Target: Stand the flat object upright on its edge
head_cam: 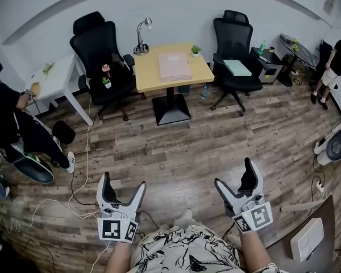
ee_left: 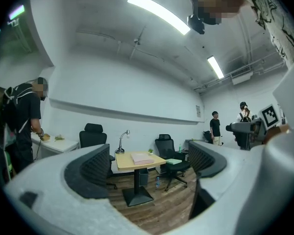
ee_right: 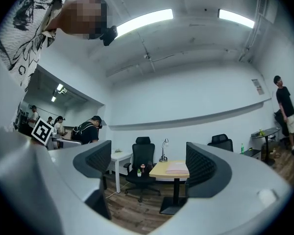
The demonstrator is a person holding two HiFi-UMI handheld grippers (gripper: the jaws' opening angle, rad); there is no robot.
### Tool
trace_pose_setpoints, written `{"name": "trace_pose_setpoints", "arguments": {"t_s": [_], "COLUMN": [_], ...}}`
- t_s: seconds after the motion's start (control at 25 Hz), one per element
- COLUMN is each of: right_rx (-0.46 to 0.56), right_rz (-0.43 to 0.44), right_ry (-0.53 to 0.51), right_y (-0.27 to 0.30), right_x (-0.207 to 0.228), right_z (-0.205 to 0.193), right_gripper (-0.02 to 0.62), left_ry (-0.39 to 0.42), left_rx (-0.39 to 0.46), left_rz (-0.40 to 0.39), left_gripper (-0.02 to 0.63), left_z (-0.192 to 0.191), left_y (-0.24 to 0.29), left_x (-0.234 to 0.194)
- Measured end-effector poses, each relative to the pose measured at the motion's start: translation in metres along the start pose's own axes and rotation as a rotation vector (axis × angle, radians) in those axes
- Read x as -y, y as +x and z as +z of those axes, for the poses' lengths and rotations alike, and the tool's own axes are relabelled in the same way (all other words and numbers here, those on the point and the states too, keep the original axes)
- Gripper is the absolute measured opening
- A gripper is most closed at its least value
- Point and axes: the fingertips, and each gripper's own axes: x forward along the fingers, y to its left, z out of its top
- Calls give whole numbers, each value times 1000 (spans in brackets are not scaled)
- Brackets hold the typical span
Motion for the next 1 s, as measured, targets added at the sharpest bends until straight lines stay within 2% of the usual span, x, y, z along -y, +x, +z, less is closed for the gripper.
{"name": "trace_pose_setpoints", "arguments": {"t_s": [0.08,0.4,0.68,1.0], "right_rx": [2,11,4,-36], "right_rz": [8,22,55,68], "right_ry": [10,32,45,36], "right_y": [2,11,15,29], "right_x": [1,20,32,46], "right_z": [0,-3,-11,-26], "right_gripper": [477,477,477,477], "left_ry": [8,-6,-31,-28], "left_rx": [-4,-16,48,49], "left_rz": [6,23,54,62], "left_gripper": [506,512,515,515], "left_z": [0,-6,1,-3], "left_y": [2,18,22,45], "left_x": [0,5,16,17]}}
